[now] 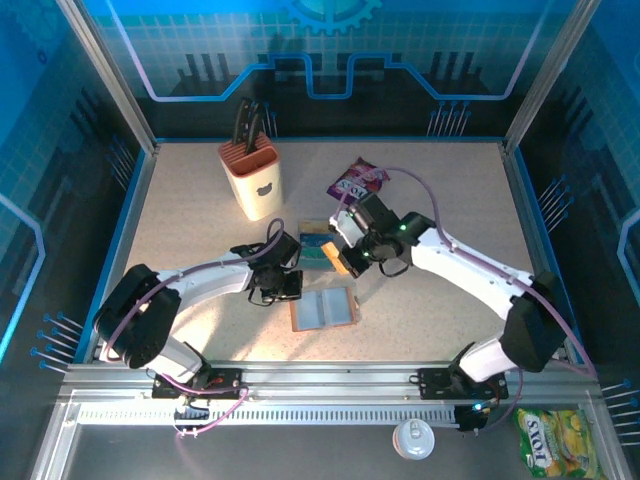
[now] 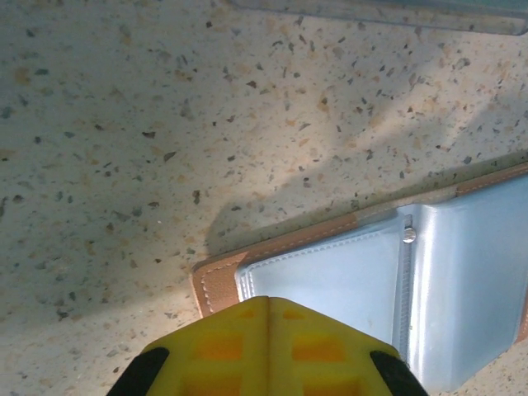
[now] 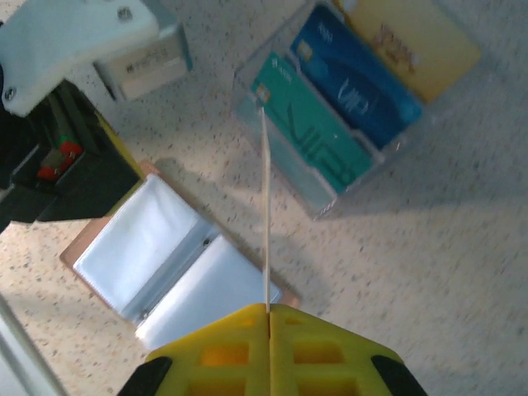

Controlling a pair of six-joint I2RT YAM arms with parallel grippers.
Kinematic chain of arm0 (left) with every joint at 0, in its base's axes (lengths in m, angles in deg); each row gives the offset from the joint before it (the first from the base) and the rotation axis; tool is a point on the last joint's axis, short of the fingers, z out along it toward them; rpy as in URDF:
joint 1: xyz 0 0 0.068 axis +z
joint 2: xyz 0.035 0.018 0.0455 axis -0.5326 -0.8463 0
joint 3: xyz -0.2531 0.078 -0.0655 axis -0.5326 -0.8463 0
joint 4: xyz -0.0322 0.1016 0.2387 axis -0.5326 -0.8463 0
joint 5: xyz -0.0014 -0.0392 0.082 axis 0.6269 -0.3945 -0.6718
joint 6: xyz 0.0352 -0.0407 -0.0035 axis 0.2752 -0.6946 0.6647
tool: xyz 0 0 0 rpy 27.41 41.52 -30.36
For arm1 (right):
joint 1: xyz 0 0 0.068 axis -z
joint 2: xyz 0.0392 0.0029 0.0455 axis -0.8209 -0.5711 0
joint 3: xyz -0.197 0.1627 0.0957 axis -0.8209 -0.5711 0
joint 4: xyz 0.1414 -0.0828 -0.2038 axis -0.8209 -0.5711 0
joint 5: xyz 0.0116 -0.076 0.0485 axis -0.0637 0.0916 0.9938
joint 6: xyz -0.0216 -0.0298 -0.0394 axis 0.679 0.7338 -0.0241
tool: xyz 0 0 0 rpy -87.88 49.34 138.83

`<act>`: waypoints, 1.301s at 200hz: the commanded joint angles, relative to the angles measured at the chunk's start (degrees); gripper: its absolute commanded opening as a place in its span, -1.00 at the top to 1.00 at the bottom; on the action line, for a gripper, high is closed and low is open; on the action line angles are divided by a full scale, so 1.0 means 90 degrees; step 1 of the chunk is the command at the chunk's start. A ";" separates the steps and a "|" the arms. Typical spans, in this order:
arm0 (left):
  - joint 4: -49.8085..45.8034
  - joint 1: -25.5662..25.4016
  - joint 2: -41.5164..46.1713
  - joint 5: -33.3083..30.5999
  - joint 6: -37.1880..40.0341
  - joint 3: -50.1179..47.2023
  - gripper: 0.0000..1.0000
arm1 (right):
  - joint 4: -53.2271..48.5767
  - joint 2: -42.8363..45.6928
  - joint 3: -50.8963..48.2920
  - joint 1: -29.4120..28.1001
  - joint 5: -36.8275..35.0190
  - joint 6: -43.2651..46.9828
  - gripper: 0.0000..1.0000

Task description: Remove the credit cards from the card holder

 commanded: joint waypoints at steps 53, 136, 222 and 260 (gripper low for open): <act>-0.0337 0.0382 0.1054 0.0029 -0.0044 -0.0464 0.86 | -0.1166 -0.2010 0.2645 0.0721 0.0736 0.2689 1.00; -0.0335 0.0500 0.1602 0.0073 -0.0284 -0.0873 0.81 | -0.2679 -0.4017 0.5387 0.1242 0.1600 0.3785 1.00; -0.0471 0.0520 0.1624 0.0127 -0.0190 -0.0757 0.80 | -0.2981 -0.4658 0.5730 0.1284 0.1214 0.4368 1.00; -0.0457 0.0521 0.1613 0.0176 -0.0202 -0.0717 0.78 | -0.2981 -0.4717 0.5735 0.1230 0.1149 0.4359 0.80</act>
